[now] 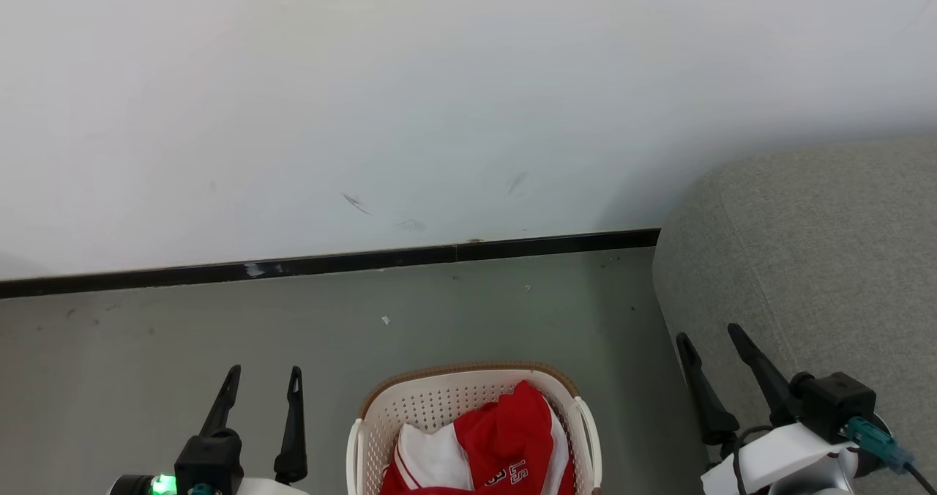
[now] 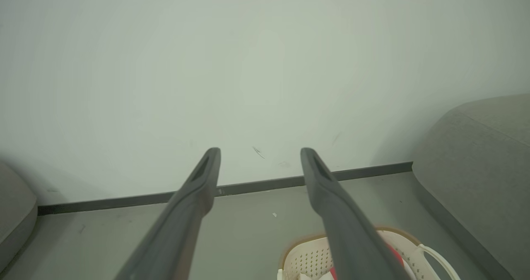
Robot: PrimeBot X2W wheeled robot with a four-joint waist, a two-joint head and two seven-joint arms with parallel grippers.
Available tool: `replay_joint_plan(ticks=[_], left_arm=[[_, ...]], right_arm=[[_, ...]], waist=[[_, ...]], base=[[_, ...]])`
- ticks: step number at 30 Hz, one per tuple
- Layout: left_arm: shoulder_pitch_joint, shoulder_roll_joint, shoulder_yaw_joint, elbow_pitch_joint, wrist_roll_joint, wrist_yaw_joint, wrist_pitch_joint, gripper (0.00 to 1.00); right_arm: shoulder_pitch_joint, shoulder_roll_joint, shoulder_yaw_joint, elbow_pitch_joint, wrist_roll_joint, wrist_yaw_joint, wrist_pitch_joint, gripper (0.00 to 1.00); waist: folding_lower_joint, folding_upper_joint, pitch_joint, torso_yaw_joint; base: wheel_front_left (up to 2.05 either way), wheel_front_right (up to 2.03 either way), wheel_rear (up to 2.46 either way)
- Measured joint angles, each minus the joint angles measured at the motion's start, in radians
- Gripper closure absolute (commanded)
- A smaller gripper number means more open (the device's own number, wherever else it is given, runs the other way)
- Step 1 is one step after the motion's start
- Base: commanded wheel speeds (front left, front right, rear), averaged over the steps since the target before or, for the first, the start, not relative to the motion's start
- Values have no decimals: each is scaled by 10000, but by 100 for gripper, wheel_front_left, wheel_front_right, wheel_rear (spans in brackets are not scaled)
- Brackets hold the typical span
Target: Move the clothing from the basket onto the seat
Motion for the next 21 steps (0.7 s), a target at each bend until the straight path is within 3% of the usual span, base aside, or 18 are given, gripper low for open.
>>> replay_joint_plan(ticks=[21], left_arm=[[-195, 234, 61, 115, -56, -13, 2, 0]], right_arm=[[33, 4, -13, -184, -12, 0, 0, 0]], waist=[[-1, 0, 171, 4]], base=[[0, 0, 0]])
